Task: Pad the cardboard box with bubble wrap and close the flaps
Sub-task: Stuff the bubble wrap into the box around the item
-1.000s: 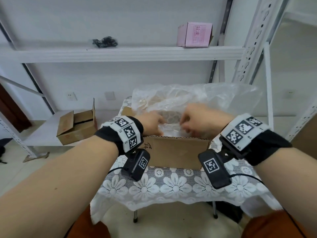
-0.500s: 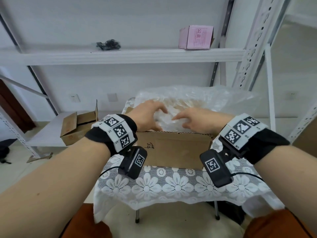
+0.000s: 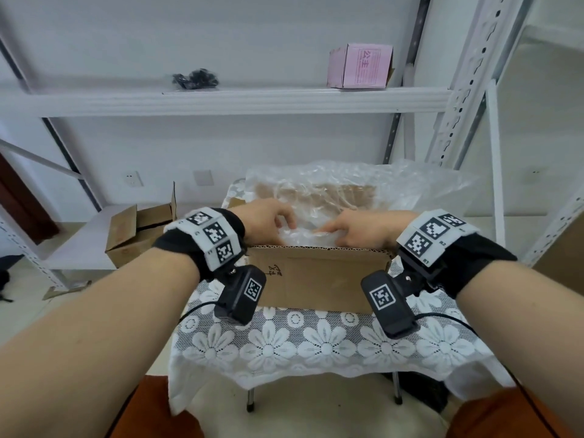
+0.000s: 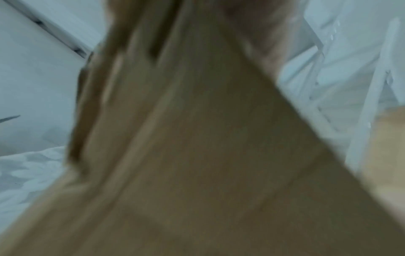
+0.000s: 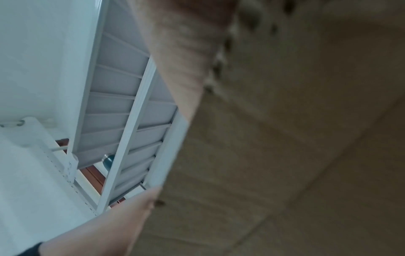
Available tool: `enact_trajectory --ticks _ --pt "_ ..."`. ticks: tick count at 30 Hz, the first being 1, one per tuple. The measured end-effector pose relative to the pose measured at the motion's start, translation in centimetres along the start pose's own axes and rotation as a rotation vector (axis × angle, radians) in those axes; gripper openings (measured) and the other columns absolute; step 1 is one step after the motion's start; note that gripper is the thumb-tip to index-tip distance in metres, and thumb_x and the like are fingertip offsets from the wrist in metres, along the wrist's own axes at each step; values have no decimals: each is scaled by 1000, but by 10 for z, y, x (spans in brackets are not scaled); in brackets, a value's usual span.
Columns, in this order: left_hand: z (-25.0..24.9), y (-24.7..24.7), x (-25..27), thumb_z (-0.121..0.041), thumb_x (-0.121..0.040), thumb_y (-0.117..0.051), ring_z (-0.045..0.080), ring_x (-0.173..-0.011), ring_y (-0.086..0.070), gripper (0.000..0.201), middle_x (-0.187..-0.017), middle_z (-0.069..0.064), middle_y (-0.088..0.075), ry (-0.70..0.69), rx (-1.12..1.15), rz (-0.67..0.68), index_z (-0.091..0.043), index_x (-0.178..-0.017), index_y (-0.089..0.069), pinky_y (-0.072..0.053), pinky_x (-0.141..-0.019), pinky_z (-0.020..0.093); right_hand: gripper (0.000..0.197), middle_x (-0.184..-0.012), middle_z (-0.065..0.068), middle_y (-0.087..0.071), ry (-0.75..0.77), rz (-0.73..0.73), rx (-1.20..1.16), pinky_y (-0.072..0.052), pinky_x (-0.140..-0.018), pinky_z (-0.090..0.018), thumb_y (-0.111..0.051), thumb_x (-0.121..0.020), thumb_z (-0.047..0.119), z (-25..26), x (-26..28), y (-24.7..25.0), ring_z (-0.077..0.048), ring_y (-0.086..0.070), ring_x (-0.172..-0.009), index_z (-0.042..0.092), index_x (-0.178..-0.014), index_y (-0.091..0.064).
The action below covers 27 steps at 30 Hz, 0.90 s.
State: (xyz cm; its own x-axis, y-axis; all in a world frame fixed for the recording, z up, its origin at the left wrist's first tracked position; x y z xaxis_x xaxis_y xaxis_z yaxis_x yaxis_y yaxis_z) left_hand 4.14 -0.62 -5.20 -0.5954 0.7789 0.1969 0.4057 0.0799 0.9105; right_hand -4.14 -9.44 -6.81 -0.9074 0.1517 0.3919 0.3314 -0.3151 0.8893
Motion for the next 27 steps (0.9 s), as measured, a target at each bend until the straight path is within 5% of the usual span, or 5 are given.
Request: enact_trajectory --ticks 4,7,11,18,27 --pt "-3 35 11 -20 -77 -75 6 -77 -62 45 -119 -2 -59 -3 133 -58 -25 -120 -60 -48 -66 18 46 -142 10 -46 9 28 -45 -39 -106 -51 -44 -98 17 -3 9 8 -30 -53 -124 43 -136 -43" --pt "-19 86 14 -25 -77 -75 20 -116 -51 59 -141 5 -40 -85 7 -364 -28 -130 -50 -42 -99 32 39 -138 14 -46 31 15 -77 -51 -94 -43 -45 -99 19 3 16 21 -21 -62 -108 46 -126 -53" --pt "-27 72 1 -29 -89 -62 26 -143 -22 65 -159 1 -6 -56 -107 -148 -41 -143 -29 -23 -116 44 29 -126 15 -52 61 -115 -80 -46 -72 -20 -47 -98 26 13 20 44 -5 -60 -81 33 -123 -60" --pt "-24 28 10 -39 -94 -51 14 -133 -39 50 -153 -7 -30 -73 -182 111 -30 -141 -39 -26 -114 39 54 -156 -5 -15 -19 -467 66 -15 -115 -44 -56 -90 37 1 19 76 -27 -11 -143 31 -141 -38" --pt "-11 20 15 -47 -89 -55 16 -127 -40 55 -139 -1 -38 -108 -157 56 -25 -139 -46 -29 -112 32 27 -141 4 -44 246 -458 296 -33 -106 -35 -56 -93 20 44 -3 46 -20 -33 -127 23 -118 -64"
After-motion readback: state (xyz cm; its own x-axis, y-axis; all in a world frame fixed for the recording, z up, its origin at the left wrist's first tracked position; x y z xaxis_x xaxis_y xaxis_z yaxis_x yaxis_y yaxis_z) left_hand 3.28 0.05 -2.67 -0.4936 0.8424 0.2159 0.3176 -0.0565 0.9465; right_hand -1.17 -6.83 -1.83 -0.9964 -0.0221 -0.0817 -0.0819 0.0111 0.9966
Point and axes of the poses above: each hand's wrist, its own x-axis away from the middle knuckle, its own y-axis out of the back of the hand, z = x × y, the point moved 10 cm from there along -x, towards the middle knuckle
